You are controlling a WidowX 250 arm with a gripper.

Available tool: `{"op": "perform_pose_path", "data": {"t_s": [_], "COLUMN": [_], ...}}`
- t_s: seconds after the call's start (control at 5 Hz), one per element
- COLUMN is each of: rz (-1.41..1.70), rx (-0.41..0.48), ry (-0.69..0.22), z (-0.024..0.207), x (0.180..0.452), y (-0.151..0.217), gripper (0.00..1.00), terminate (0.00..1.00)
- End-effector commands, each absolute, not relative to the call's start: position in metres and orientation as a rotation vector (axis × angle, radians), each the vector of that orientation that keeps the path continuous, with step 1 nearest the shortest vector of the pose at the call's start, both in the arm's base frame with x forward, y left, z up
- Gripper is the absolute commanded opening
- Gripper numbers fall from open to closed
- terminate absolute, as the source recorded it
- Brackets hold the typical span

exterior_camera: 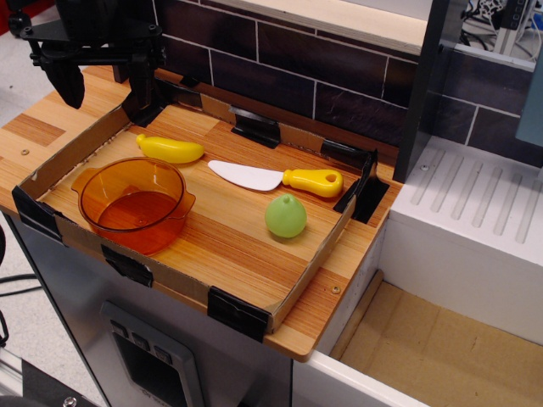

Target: Put knife in pot

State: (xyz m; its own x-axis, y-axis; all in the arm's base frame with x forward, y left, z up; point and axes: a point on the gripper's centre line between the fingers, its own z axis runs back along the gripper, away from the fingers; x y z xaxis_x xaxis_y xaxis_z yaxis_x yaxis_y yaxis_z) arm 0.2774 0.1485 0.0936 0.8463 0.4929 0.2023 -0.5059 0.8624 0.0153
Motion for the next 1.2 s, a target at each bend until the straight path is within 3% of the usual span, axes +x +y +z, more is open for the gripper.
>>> {"op": "perform_pose_path", "data": {"t_s": [0.0,0.2,0.4,0.6,0.8,1.0], "rz": [0.527,0.303,0.057,-0.191,-0.404,-0.616], "rx": [0.069,0.151,0.089,0.090,0.054,0.081], "ry": [-0.195,-0.261,-0.228,-0.309,-0.303,-0.352], "z": [0.094,0.099,0.105,0.113,0.120,0.121], "x": [0.277,0.287,0.311,0.320,0.333,0.341], "y": [0.148,0.131,0.116,0.096,0.081,0.059], "gripper": [1.00,1.00,1.00,1.00,1.00,1.00], "terminate": [0.00,0.00,0.00,0.00,0.00,0.00]}}
